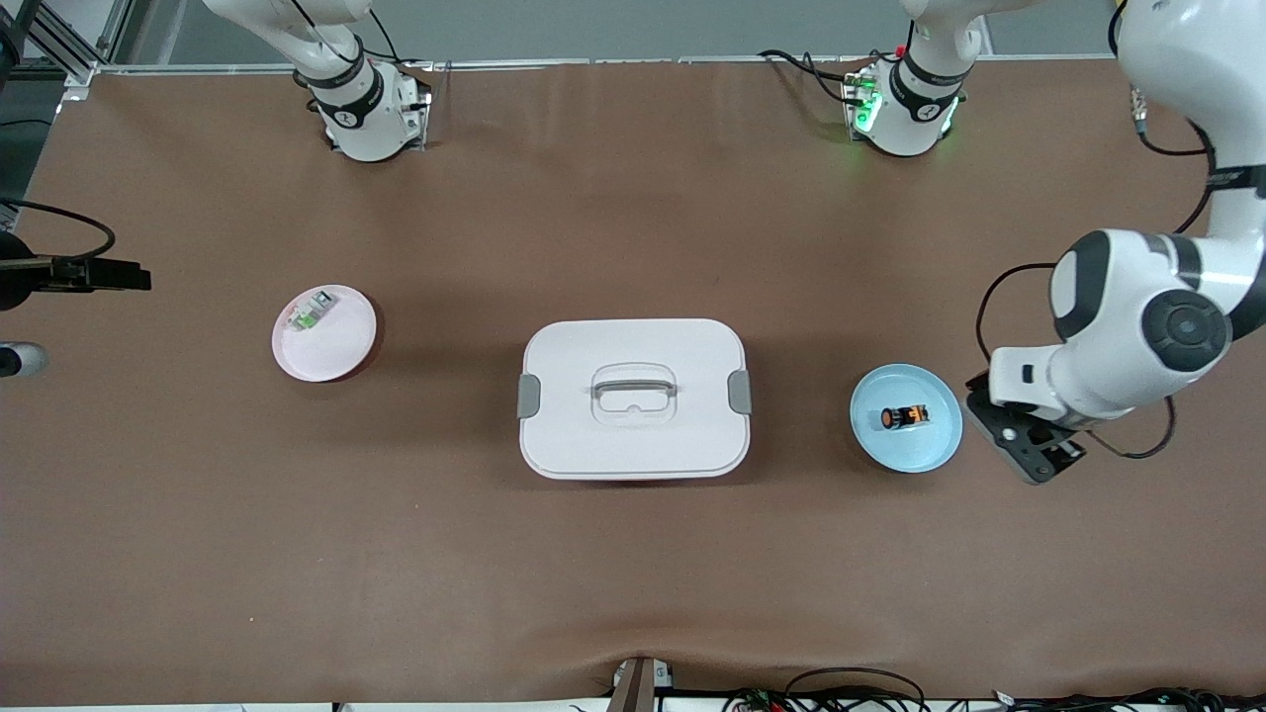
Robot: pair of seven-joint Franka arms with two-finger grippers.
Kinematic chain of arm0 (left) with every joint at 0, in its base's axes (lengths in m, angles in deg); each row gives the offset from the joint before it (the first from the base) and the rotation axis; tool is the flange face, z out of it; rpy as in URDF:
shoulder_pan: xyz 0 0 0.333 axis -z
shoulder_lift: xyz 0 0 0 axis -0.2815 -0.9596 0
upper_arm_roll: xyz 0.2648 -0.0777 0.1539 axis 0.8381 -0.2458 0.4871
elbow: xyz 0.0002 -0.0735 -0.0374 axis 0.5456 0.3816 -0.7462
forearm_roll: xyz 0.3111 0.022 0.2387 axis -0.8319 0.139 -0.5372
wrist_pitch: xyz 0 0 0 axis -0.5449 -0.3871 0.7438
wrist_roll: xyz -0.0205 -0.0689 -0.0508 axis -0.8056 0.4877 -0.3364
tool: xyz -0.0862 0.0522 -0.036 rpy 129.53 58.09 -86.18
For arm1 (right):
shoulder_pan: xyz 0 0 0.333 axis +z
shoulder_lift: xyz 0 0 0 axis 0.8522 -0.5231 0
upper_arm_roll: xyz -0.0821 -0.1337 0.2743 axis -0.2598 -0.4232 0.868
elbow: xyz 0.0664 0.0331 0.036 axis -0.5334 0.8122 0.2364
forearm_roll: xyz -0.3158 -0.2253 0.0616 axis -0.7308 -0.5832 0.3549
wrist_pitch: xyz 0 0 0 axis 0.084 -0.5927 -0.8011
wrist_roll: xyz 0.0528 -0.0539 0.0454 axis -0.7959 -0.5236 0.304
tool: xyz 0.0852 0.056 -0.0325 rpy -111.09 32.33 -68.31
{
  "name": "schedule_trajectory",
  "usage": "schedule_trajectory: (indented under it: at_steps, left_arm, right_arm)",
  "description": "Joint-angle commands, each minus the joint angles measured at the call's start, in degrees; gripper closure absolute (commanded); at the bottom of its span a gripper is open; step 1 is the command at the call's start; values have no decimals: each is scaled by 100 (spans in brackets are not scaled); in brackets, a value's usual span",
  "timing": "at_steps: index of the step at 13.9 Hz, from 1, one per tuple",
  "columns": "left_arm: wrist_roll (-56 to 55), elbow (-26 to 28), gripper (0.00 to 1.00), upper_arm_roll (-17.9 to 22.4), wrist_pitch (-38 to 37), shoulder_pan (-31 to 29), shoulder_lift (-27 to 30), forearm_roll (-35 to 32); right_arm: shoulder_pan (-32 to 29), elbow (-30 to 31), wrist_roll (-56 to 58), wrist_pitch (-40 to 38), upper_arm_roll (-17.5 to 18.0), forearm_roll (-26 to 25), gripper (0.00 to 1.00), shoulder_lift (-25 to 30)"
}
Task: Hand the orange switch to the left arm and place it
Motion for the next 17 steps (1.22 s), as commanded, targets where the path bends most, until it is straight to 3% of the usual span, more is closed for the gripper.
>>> schedule_trajectory:
  at_steps: [1,6,8,11,17]
  left_arm:
    - [-660,-671,0,7,-819,-245,94,19]
    - [-2187,-1199,0,16,-1611,-413,287,501]
    - [-3093,-1515,0,7,-2103,-422,287,520]
    - [-3665,-1596,0,24,-2211,-422,392,520]
    - [-5247,-1579,0,-19,-2562,-404,805,537]
  right_arm:
    - [-129,90,50,57,50,250,0,309]
    - [-112,308,67,382,77,162,0,520]
    - [-111,1113,76,968,129,154,0,1045]
    - [-94,2486,76,1901,165,66,0,1907]
    - [-94,2603,59,2193,182,101,0,2050]
